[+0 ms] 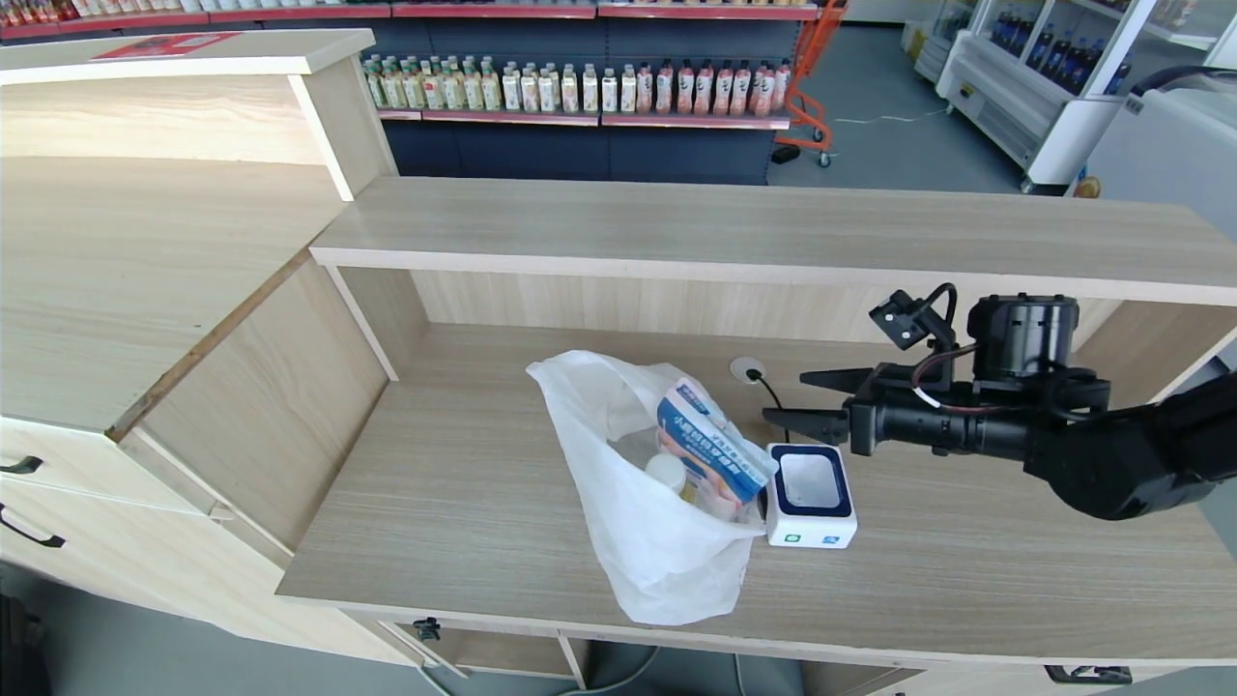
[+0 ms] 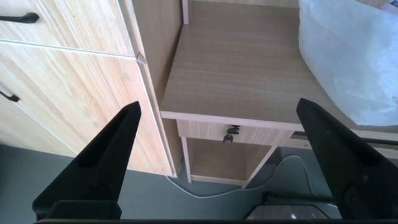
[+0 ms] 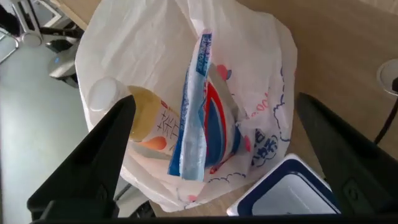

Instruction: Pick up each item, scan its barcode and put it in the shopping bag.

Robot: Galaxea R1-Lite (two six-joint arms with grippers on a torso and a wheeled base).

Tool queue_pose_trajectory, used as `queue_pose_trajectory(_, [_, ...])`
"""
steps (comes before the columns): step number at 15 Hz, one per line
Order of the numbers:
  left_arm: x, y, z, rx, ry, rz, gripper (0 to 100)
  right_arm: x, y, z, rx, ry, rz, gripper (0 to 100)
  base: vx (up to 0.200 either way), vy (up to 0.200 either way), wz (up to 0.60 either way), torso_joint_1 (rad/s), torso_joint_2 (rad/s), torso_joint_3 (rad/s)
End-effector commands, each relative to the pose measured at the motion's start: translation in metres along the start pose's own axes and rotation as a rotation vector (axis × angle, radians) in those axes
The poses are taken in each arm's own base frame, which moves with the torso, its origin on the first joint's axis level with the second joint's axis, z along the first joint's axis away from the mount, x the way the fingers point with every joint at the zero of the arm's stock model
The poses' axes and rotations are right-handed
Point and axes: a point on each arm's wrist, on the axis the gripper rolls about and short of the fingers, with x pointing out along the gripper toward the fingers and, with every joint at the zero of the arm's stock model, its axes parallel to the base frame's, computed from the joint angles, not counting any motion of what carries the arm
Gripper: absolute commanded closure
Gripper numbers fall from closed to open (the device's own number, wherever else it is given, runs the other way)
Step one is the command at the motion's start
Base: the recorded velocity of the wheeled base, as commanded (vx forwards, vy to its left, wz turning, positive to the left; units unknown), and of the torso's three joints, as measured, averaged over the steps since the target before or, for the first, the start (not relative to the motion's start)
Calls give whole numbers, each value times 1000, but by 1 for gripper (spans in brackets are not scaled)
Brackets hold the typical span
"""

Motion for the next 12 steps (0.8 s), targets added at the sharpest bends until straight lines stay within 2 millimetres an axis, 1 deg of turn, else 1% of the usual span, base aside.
queue_pose_trajectory(1, [0,0,0,0,0,1,0,-71,22,13,22,-38,-143,0,0,0,0,0,0,0])
queue_pose_trajectory(2, [0,0,0,0,0,1,0,-94,34,6,41,-15,-209,0,0,0,0,0,0,0])
queue_pose_trajectory(3, [0,0,0,0,0,1,0,-110,46,1,54,-2,-265,0,0,0,0,0,0,0])
queue_pose_trajectory(4, [0,0,0,0,0,2,0,-132,67,-13,77,25,-393,0,0,0,0,0,0,0])
queue_pose_trajectory(6, [0,0,0,0,0,1,0,-167,105,-36,148,11,-518,0,0,0,0,0,0,0])
queue_pose_trajectory(7, [0,0,0,0,0,1,0,-188,129,-51,157,-24,-586,0,0,0,0,0,0,0])
queue_pose_trajectory(8, [0,0,0,0,0,1,0,-196,137,-58,151,-36,-631,0,0,0,0,0,0,0])
queue_pose_trajectory(9, [0,0,0,0,0,1,0,-211,155,-74,142,-68,-739,0,0,0,0,0,0,0])
queue_pose_trajectory(10, [0,0,0,0,0,1,0,-230,174,-84,154,-101,-849,0,0,0,0,0,0,0])
queue_pose_trajectory(12, [0,0,0,0,0,1,0,-250,203,-114,156,-97,-899,0,0,0,0,0,0,0])
